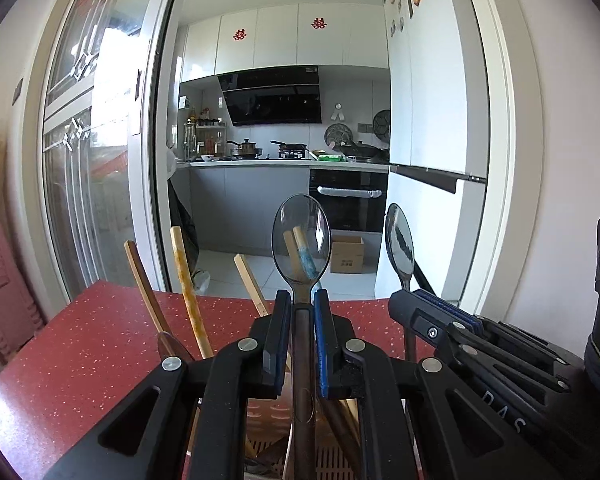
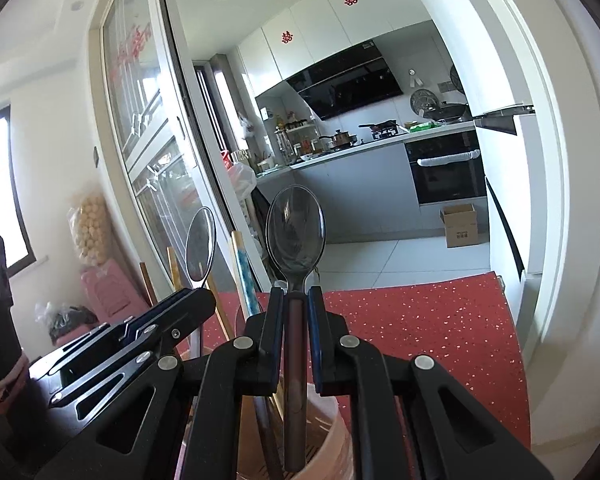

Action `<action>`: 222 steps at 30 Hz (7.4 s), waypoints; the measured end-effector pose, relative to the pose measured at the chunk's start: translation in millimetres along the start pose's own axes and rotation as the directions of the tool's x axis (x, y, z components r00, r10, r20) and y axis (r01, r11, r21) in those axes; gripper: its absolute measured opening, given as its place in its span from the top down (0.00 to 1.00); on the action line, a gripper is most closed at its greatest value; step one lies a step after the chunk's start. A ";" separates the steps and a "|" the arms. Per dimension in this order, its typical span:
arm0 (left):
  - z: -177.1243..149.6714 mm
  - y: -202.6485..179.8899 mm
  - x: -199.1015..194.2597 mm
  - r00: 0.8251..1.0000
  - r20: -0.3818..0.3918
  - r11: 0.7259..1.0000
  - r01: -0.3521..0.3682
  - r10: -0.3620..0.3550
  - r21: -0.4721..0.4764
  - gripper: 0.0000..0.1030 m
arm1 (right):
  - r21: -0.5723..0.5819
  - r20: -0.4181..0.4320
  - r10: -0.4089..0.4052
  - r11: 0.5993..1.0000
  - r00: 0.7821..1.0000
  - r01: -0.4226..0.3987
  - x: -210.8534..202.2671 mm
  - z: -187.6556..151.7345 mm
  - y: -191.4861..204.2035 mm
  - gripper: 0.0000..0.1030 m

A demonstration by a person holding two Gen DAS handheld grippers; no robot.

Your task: Organize utensils

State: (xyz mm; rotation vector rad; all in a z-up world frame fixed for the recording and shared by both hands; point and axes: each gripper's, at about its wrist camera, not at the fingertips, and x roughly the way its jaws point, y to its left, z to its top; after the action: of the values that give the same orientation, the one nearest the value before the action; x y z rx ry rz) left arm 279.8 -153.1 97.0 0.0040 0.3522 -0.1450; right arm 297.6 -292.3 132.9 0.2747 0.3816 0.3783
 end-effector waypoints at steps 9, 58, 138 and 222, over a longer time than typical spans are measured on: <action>-2.1 4.0 0.3 1.000 -0.028 1.000 0.001 -0.001 0.001 0.60 | 0.000 -0.055 0.039 0.999 0.998 -0.039 -3.7 -10.7 -6.1 0.87; 8.2 2.1 -60.3 0.999 -0.017 0.998 0.034 -0.034 0.051 0.59 | 0.118 -0.156 -0.083 0.988 0.984 0.103 -73.5 -12.0 -18.2 0.51; -108.0 116.1 -133.7 0.982 -0.176 0.998 -0.069 0.070 0.010 0.00 | -0.138 -0.080 -0.544 0.836 0.836 0.531 -115.4 -115.2 106.7 0.00; -107.5 114.4 -136.8 0.975 -0.206 0.997 -0.079 0.080 0.015 0.00 | -0.125 -0.075 -0.532 0.844 0.844 0.521 -115.9 -109.4 111.1 0.00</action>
State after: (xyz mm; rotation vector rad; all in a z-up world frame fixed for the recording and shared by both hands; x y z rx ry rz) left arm 132.2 -17.5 40.7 0.0397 0.5585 -0.0660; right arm 119.3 -219.5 107.5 0.0412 0.5248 -0.1353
